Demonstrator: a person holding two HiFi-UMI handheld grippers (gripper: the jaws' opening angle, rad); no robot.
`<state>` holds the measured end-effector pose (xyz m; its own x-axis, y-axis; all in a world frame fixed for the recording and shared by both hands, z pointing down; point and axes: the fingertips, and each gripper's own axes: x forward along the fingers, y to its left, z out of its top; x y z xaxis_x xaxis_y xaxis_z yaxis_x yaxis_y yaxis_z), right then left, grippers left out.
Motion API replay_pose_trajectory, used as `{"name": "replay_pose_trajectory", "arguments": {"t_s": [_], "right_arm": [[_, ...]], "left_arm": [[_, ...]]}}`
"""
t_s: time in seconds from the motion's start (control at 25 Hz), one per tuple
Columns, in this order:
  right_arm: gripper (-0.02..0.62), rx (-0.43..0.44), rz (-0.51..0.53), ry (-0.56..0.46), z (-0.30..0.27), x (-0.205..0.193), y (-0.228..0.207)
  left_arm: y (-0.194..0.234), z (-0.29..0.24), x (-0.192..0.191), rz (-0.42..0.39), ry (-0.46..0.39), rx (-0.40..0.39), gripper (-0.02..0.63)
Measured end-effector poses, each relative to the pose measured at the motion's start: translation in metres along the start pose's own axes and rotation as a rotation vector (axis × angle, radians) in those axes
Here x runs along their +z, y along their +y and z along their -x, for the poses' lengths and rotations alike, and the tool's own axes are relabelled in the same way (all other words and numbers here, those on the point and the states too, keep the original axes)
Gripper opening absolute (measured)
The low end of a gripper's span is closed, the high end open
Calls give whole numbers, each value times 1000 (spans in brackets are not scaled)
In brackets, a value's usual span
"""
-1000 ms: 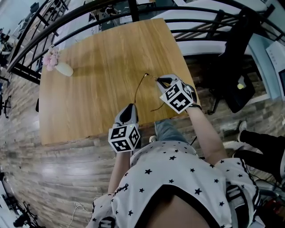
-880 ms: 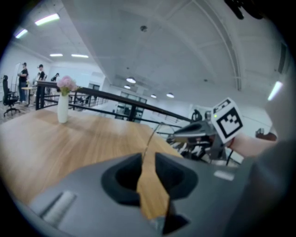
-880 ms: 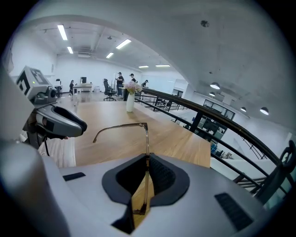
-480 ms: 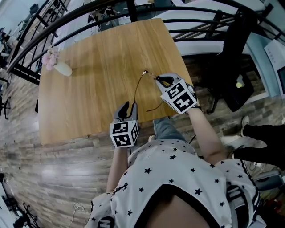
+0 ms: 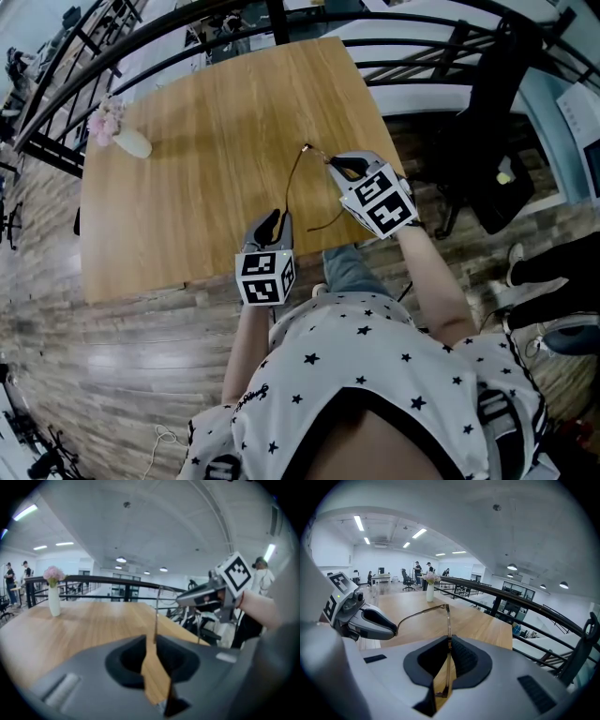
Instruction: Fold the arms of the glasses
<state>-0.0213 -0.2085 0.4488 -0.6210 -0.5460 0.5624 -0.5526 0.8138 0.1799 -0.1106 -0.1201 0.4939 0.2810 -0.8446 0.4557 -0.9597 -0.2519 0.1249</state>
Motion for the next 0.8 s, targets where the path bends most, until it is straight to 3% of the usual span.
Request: {"name": "replay_pose_trajectory", "arguments": {"t_s": [0.8], "right_arm": [[21, 32, -19, -35, -9, 13, 7]], "left_arm": [[-39, -17, 4, -98, 66, -179, 52]]}}
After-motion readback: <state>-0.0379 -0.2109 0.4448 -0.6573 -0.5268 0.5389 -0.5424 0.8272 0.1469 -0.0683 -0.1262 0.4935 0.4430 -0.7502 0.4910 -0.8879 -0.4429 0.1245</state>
